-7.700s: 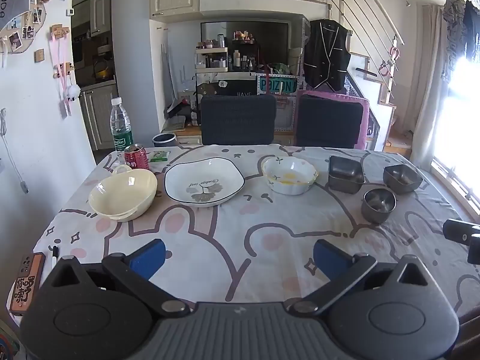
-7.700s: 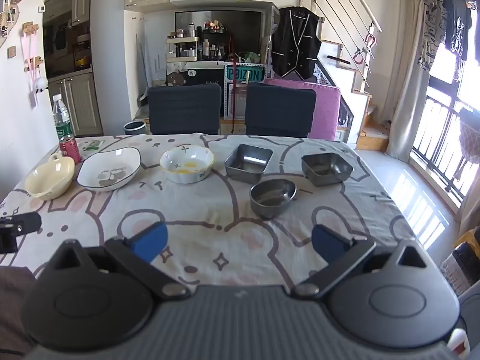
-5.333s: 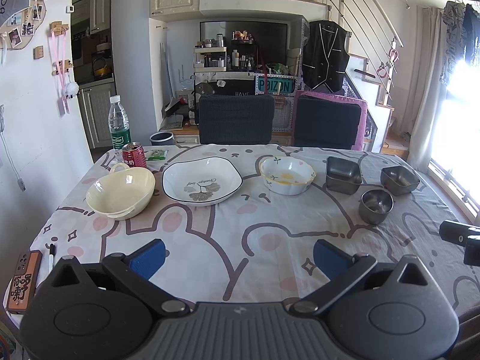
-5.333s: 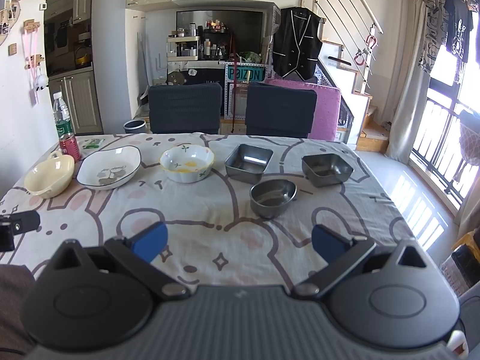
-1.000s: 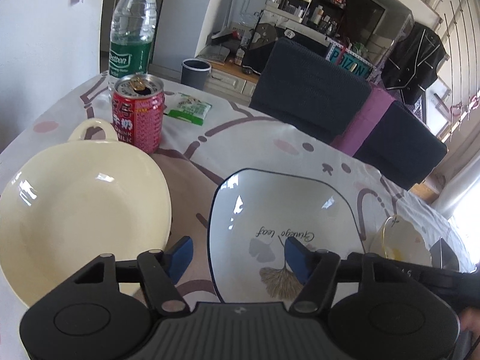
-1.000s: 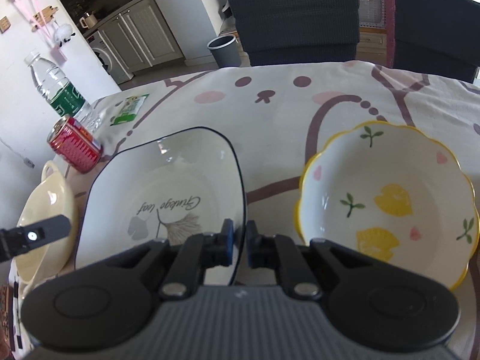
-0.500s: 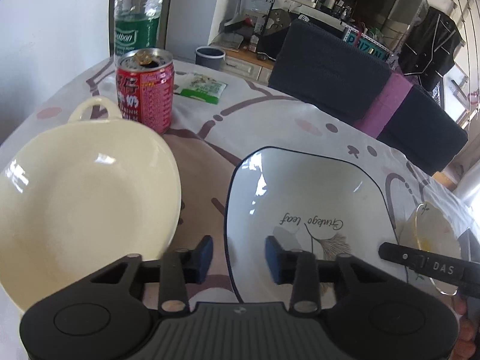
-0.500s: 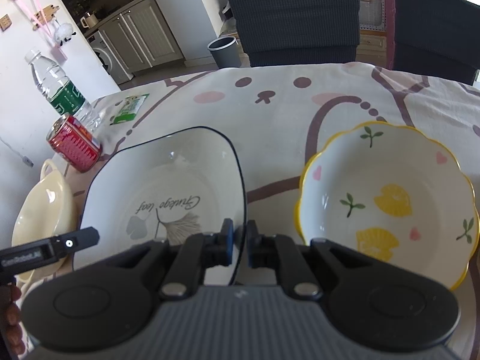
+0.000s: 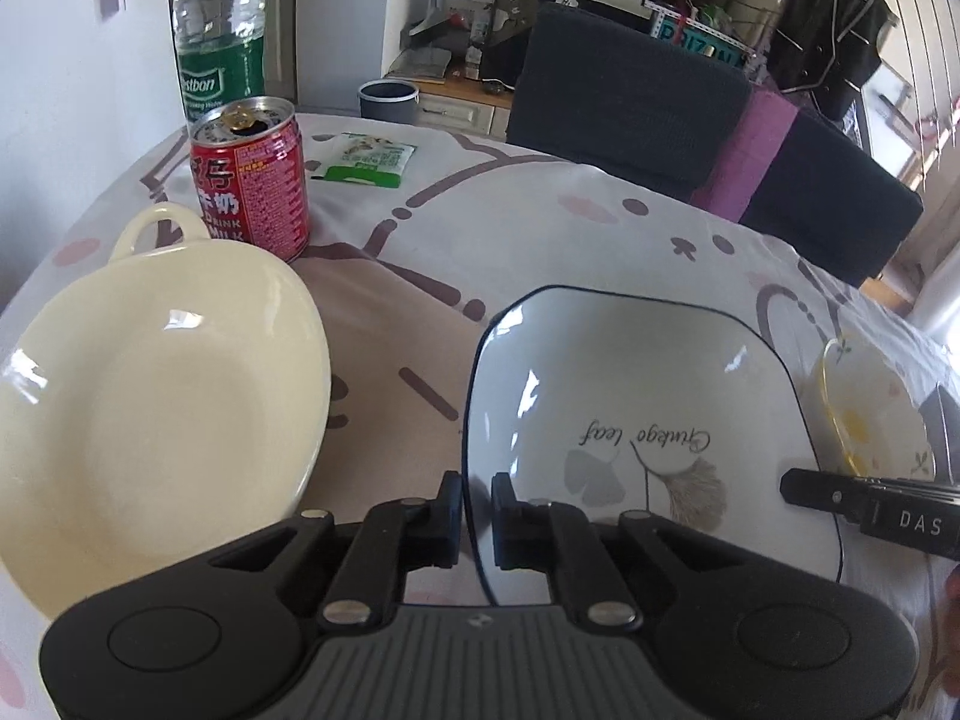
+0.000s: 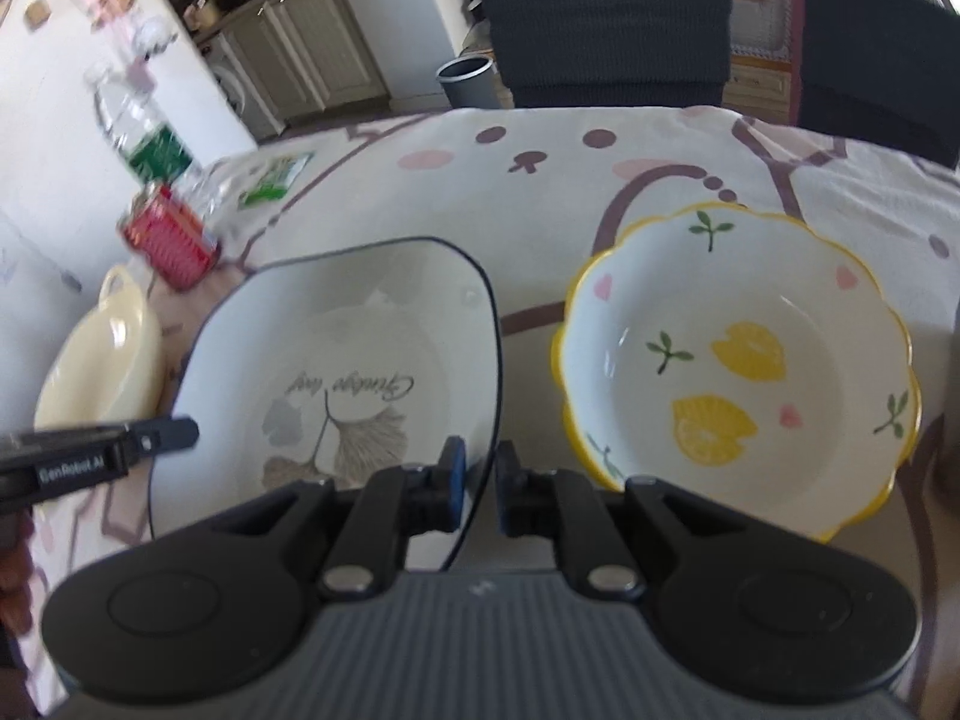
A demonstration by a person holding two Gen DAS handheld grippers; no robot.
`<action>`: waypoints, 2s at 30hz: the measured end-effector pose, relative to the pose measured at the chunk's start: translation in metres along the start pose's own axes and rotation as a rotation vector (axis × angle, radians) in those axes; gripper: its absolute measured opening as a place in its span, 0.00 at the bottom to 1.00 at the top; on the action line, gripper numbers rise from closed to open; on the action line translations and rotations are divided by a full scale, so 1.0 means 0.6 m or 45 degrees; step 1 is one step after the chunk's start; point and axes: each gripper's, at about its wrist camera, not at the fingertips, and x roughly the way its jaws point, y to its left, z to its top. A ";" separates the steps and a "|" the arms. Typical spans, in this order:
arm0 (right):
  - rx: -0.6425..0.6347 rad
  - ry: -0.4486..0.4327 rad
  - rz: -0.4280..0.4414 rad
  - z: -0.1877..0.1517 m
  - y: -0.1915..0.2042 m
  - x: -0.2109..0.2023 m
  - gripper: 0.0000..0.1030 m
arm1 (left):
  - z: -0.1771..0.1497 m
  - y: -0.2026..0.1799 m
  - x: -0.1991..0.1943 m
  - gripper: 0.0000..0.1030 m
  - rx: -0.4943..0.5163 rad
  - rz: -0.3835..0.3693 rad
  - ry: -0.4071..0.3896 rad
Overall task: Organize plates and bowls
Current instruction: 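Close the left gripper on the plate rim while the right gripper closes on its rim, then lift the white plate with both grippers and carry it toward the cream bowl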
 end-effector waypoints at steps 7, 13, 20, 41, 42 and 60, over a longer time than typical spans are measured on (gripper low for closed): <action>0.031 -0.087 0.024 0.011 -0.005 0.019 0.24 | 0.011 0.008 0.036 0.22 -0.069 -0.059 0.019; -0.087 -0.128 -0.037 0.004 0.007 0.013 0.13 | 0.011 -0.003 0.012 0.21 -0.032 -0.050 -0.037; -0.127 -0.251 -0.052 0.007 0.025 -0.071 0.13 | 0.016 -0.019 -0.077 0.21 -0.012 -0.118 -0.150; 0.210 0.173 -0.154 -0.215 0.005 -0.173 0.14 | -0.172 -0.056 -0.133 0.21 0.188 -0.202 0.211; 0.226 0.195 -0.150 -0.220 0.003 -0.168 0.14 | -0.176 -0.057 -0.130 0.20 0.193 -0.189 0.221; 0.183 0.215 -0.209 -0.218 0.013 -0.149 0.14 | -0.183 -0.059 -0.101 0.22 0.192 -0.156 0.307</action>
